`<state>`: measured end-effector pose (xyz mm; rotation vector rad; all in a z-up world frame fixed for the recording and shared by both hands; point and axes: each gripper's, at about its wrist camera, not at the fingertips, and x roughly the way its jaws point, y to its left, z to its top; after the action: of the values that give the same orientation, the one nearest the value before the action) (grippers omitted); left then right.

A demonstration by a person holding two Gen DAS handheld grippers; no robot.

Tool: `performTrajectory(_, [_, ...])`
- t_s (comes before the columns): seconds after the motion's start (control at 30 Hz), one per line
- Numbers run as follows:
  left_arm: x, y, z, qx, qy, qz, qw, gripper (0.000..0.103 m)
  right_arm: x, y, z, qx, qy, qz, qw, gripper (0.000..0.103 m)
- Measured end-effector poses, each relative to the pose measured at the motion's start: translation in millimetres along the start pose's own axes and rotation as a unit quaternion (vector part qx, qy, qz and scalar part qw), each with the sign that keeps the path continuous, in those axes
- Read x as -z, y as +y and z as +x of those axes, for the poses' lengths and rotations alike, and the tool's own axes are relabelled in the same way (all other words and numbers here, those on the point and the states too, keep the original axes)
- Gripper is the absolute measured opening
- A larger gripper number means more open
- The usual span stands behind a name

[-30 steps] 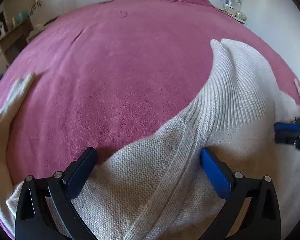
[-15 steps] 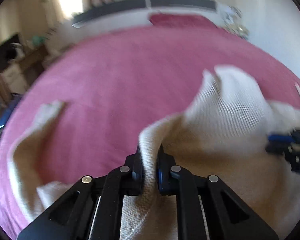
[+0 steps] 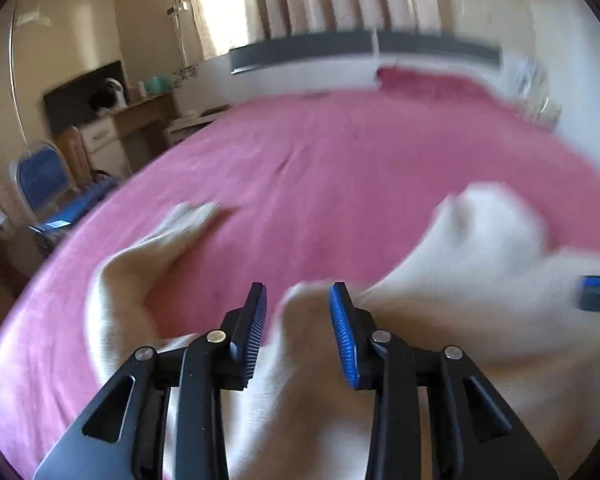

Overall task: Fold clothes
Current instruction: 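Smooth the sweater body with the left tool while the right tool straightens the collar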

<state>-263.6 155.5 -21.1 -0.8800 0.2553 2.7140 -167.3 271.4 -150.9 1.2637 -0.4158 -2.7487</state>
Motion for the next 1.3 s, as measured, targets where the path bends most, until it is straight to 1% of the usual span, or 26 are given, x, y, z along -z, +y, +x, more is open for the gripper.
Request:
performTrajectory(0.03, [-5.0, -2.5, -1.2, 0.031, -0.003, -0.015, 0.9994, 0.047, -10.8, -10.4, -4.7, -0.012, -0.013, 0.024, 1.0, 0.027])
performTrajectory(0.07, [-5.3, -9.7, 2.0, 0.059, 0.013, -0.022, 0.998, 0.052, -21.5, -20.4, -8.4, -0.023, -0.024, 0.048, 0.998, 0.027])
performTrajectory(0.1, [-5.1, -17.3, 5.6, 0.086, 0.03, -0.029, 0.9954, 0.055, -32.1, -26.9, -0.6, -0.037, -0.015, 0.063, 0.997, 0.027])
performTrajectory(0.13, [-4.5, -25.2, 18.3, 0.128, 0.061, -0.041, 0.989, 0.055, -42.6, -33.3, 7.2, -0.05, -0.005, 0.079, 0.996, 0.027])
performTrajectory(0.2, [15.2, -44.9, 39.6, 0.187, 0.135, -0.053, 0.9715, 0.055, -63.8, -46.2, 22.8, -0.076, 0.015, 0.111, 0.991, 0.027])
performTrajectory(0.23, [23.1, -52.2, 44.9, 0.196, 0.158, -0.057, 0.9662, 0.055, -74.3, -52.6, 30.6, -0.089, 0.025, 0.126, 0.988, 0.027])
performTrajectory(0.27, [31.4, -54.6, 48.5, 0.193, 0.156, -0.056, 0.9672, 0.055, -84.9, -59.1, 38.4, -0.102, 0.034, 0.142, 0.984, 0.027])
performTrajectory(0.3, [40.9, -58.8, 40.5, 0.185, 0.122, -0.039, 0.9745, 0.055, -95.5, -65.5, 46.2, -0.115, 0.044, 0.157, 0.98, 0.027])
performTrajectory(0.33, [47.9, -63.1, 36.1, 0.18, 0.107, -0.018, 0.9777, 0.056, -105.2, -71.8, 53.5, -0.126, 0.053, 0.172, 0.975, 0.027])
performTrajectory(0.4, [60.2, -69.6, 27.2, 0.174, 0.078, 0.013, 0.9815, 0.057, -106.9, -85.1, 57.2, -0.109, 0.051, 0.198, 0.973, 0.027])
performTrajectory(0.47, [63.6, -71.5, 25.9, 0.172, 0.072, 0.012, 0.9825, 0.057, -104.2, -102.7, 67.1, -0.135, 0.063, 0.234, 0.961, 0.03])
performTrajectory(0.5, [64.3, -71.3, 27.0, 0.174, 0.072, 0.008, 0.9821, 0.058, -101.7, -107.3, 77.7, -0.171, 0.086, 0.254, 0.948, 0.03])
performTrajectory(0.57, [64.8, -67.8, 32.1, 0.181, 0.07, -0.001, 0.981, 0.058, -96.8, -108.7, 103.1, -0.24, 0.133, 0.295, 0.915, 0.032])
performTrajectory(0.6, [64.1, -65.0, 35.8, 0.183, 0.069, -0.004, 0.9807, 0.058, -97.7, -105.0, 114.5, -0.253, 0.15, 0.303, 0.907, 0.034])
performTrajectory(0.67, [65.4, -64.8, 38.5, 0.184, 0.069, -0.006, 0.9804, 0.058, -102.5, -91.3, 136.9, -0.245, 0.169, 0.291, 0.909, 0.039])
performTrajectory(0.73, [65.4, -67.6, 37.5, 0.182, 0.07, -0.004, 0.9808, 0.058, -105.6, -78.5, 158.4, -0.232, 0.181, 0.282, 0.913, 0.039])
performTrajectory(0.8, [66.2, -68.7, 37.8, 0.182, 0.069, -0.004, 0.9808, 0.058, -107.7, -69.5, 160.3, -0.239, 0.153, 0.28, 0.917, 0.036])
performTrajectory(0.83, [66.7, -68.7, 38.0, 0.184, 0.068, -0.006, 0.9806, 0.058, -108.8, -65.1, 160.3, -0.243, 0.138, 0.278, 0.919, 0.023])
performTrajectory(0.9, [67.5, -68.8, 38.5, 0.186, 0.067, -0.009, 0.9801, 0.058, -112.2, -58.2, 137.3, -0.287, 0.077, 0.25, 0.921, 0.014])
performTrajectory(1.0, [68.2, -71.1, 38.6, 0.186, 0.067, -0.009, 0.9803, 0.058, -112.8, -45.3, 89.8, -0.37, -0.018, 0.179, 0.912, 0.013])
performTrajectory(1.03, [68.4, -71.6, 38.5, 0.186, 0.067, -0.009, 0.9802, 0.058, -108.4, -39.8, 64.8, -0.395, -0.039, 0.135, 0.908, 0.013])
performTrajectory(1.07, [68.6, -72.1, 38.8, 0.187, 0.067, -0.009, 0.9801, 0.058, -102.9, -37.5, 52.5, -0.401, -0.044, 0.111, 0.908, 0.013])
performTrajectory(1.17, [69.8, -75.5, 39.0, 0.185, 0.066, -0.006, 0.9805, 0.058, -67.5, -38.6, 26.2, -0.346, 0.0, 0.041, 0.937, 0.013])
performTrajectory(1.23, [70.5, -77.1, 38.2, 0.183, 0.066, -0.005, 0.9809, 0.058, -34.6, -46.5, 35.4, -0.262, 0.081, 0.025, 0.961, 0.015])
performTrajectory(1.27, [70.7, -77.4, 37.5, 0.182, 0.066, -0.004, 0.981, 0.058, -15.9, -49.1, 41.7, -0.223, 0.12, 0.014, 0.967, 0.015])
performTrajectory(1.3, [70.6, -77.7, 36.0, 0.182, 0.066, -0.004, 0.9811, 0.058, -1.3, -50.2, 47.0, -0.204, 0.151, 0.008, 0.967, 0.016])
